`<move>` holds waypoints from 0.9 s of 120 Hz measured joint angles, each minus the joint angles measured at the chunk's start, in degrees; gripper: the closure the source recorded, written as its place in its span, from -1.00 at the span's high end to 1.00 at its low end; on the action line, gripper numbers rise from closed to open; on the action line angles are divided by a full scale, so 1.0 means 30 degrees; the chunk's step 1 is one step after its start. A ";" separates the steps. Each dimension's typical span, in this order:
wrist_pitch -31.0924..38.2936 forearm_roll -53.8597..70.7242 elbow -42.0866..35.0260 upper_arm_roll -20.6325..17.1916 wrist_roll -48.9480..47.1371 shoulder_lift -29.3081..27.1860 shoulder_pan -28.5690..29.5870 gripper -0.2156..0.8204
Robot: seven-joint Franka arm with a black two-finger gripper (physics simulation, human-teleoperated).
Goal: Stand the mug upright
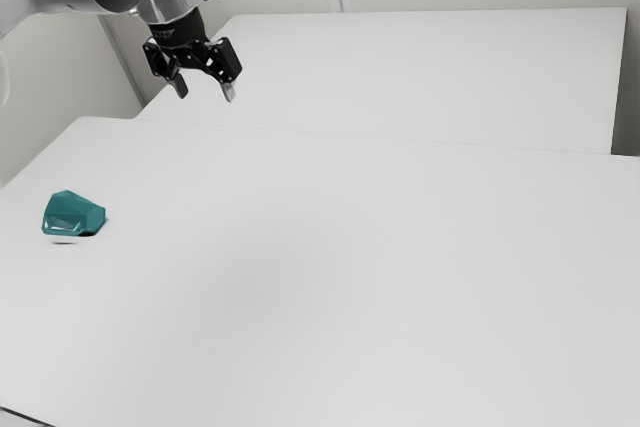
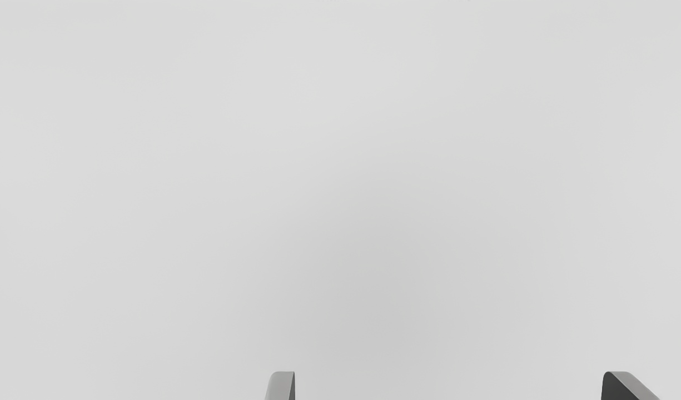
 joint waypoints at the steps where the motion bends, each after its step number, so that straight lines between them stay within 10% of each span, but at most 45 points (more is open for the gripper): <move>1: -0.0002 0.0010 0.0000 -0.0006 -0.0002 -0.0001 -0.0005 0.58; 72: -0.0272 0.0365 -0.0318 -0.0004 -0.0054 -0.0573 -0.0222 0.58; 108: 0.1433 -0.0076 -0.5219 -0.0030 0.0812 -0.2679 0.2085 0.58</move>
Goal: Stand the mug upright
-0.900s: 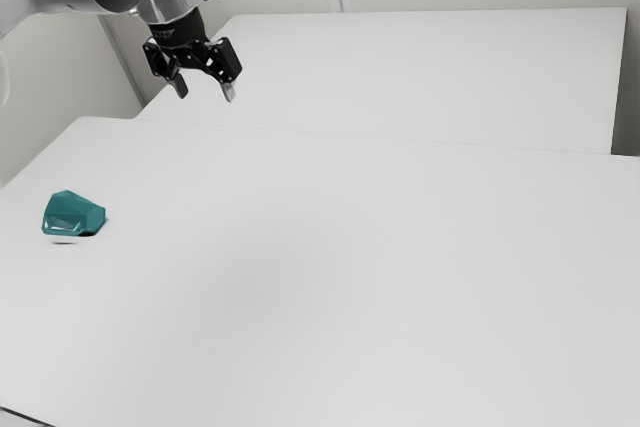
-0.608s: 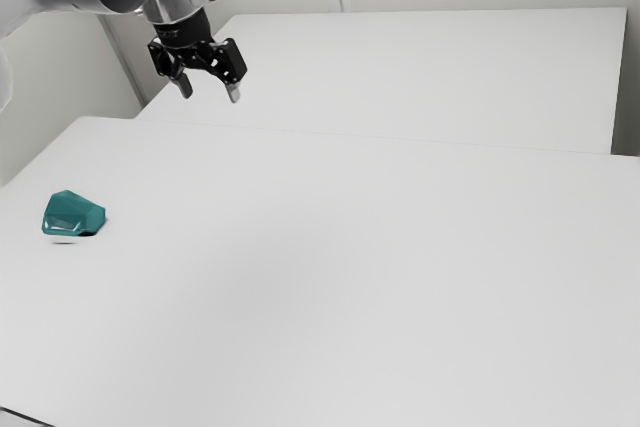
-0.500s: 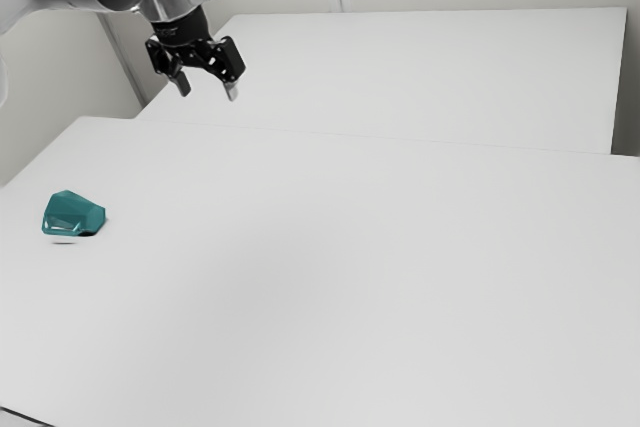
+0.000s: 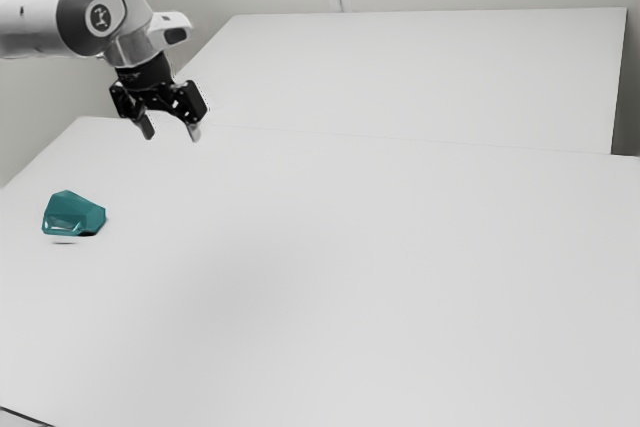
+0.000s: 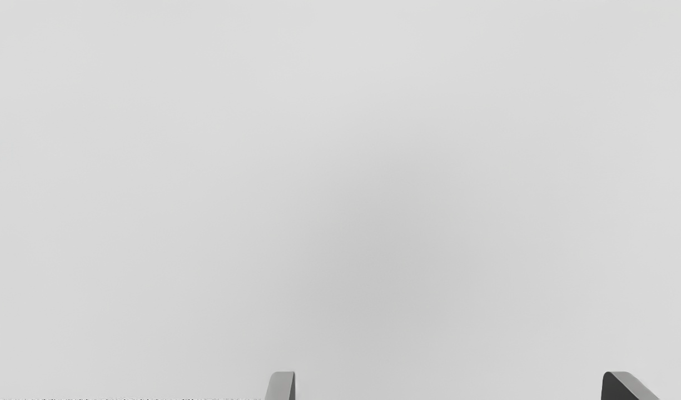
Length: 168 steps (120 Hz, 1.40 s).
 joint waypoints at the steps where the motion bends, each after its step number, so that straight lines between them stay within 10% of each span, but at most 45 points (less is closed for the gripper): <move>1: 0.0067 -0.0012 -0.0117 0.0011 0.0083 -0.0086 0.0123 0.58; 69: 0.3276 -0.4184 -0.1898 0.6406 0.9517 0.0938 0.1533 0.58; 168: -0.0781 -1.1688 0.9699 0.6469 2.1074 1.3487 0.9522 0.58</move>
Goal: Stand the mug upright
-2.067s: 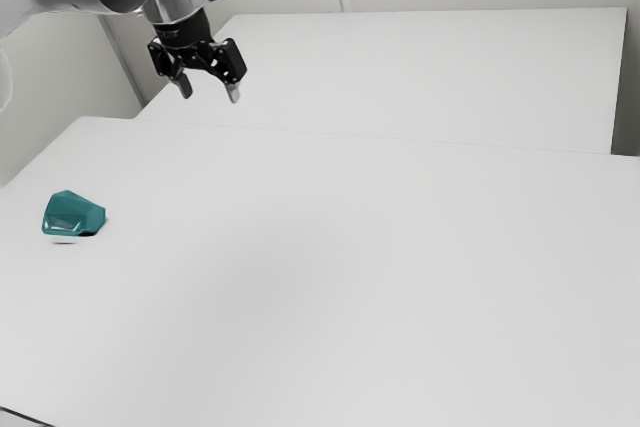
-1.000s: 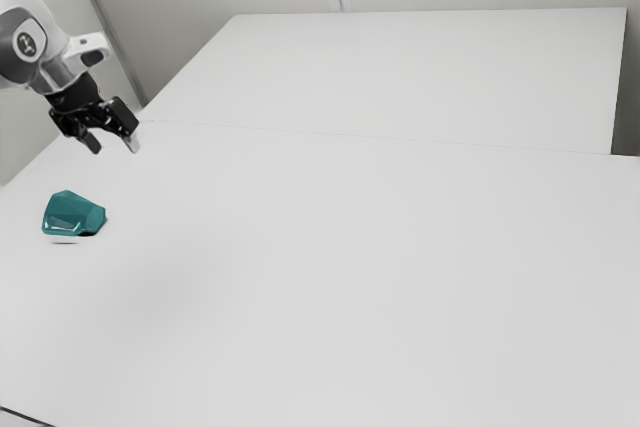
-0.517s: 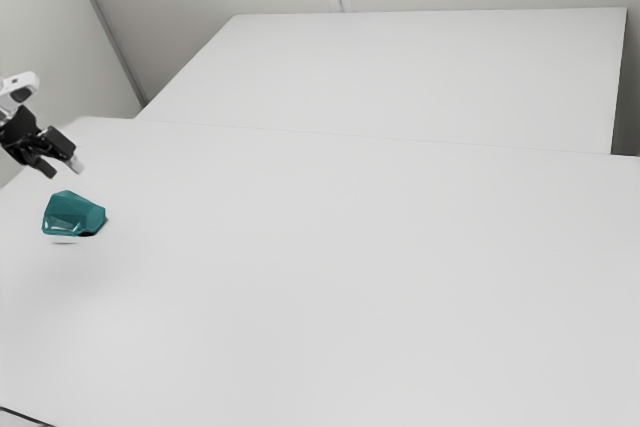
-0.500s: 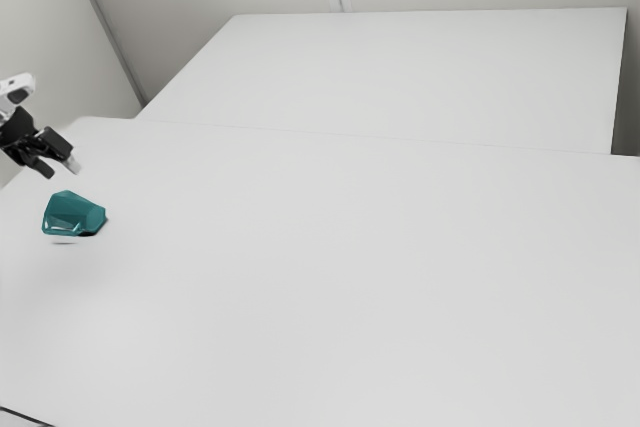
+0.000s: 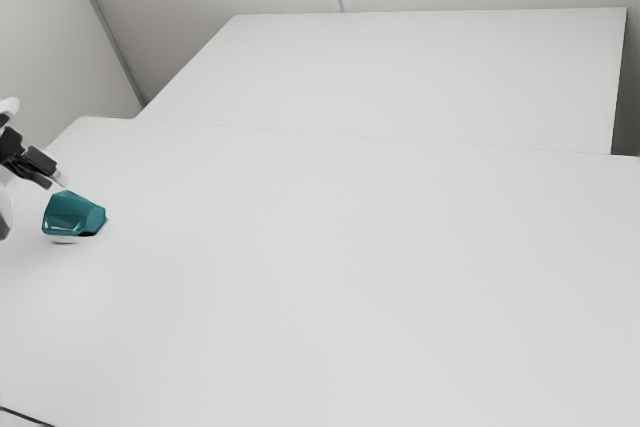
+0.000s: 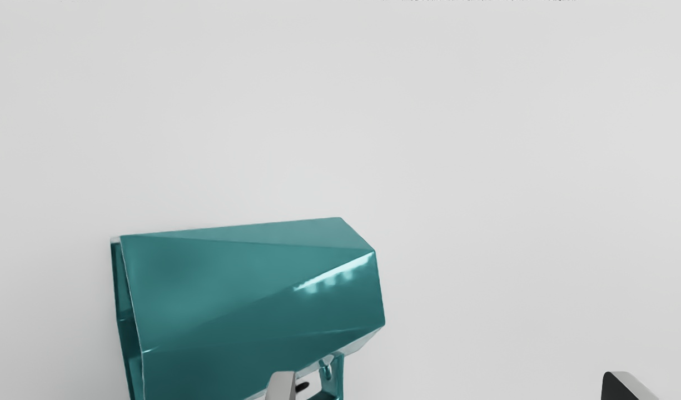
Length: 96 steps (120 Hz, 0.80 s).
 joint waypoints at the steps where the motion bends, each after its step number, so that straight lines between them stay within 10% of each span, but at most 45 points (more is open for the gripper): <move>1: -0.0028 -0.0046 0.0084 0.0002 0.0060 0.0072 0.0034 0.58; 96: -0.0736 -0.2917 0.4927 -0.0499 0.2752 0.5281 0.2601 0.58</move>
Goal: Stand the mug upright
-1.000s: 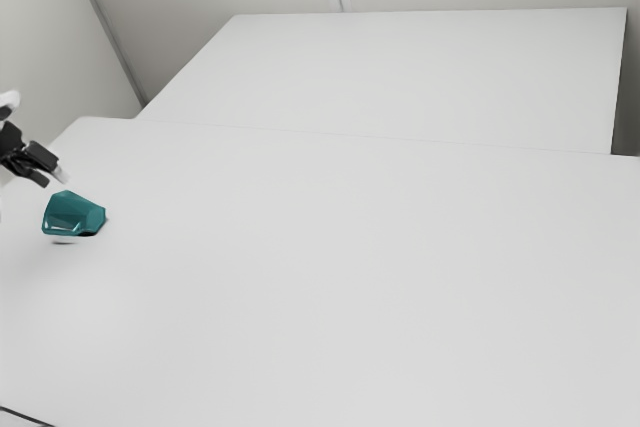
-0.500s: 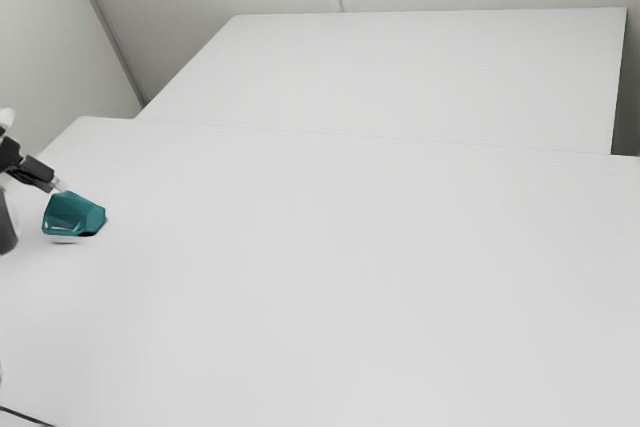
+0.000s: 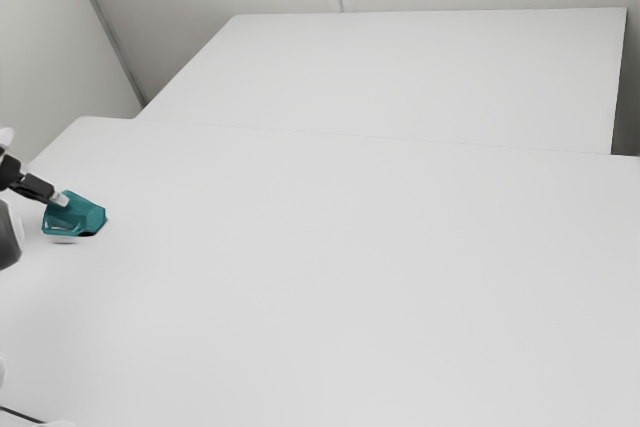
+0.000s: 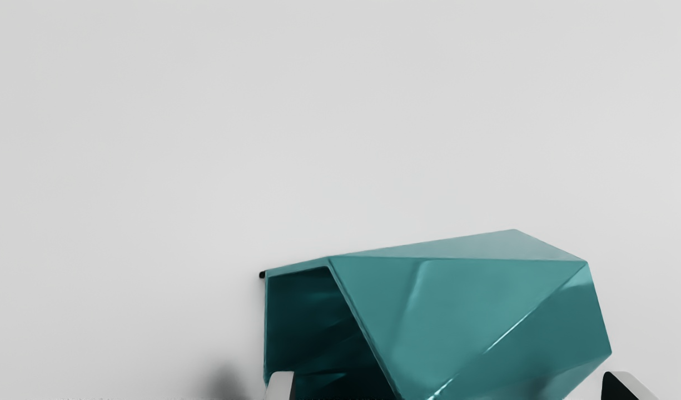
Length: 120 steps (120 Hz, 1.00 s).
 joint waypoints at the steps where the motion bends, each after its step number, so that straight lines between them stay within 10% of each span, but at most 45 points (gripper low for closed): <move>1: -0.0084 -0.0005 0.0008 -0.0022 0.0013 0.0008 0.0031 0.58; 62: -0.4196 -0.0478 0.0945 -0.2798 0.0918 0.0401 0.2492 0.56; 94: -0.5405 -0.0688 0.0937 -0.2838 0.1253 0.0325 0.2559 -0.45; 120: -0.5893 -0.0720 0.0937 -0.2906 0.1447 0.0258 0.2560 -0.80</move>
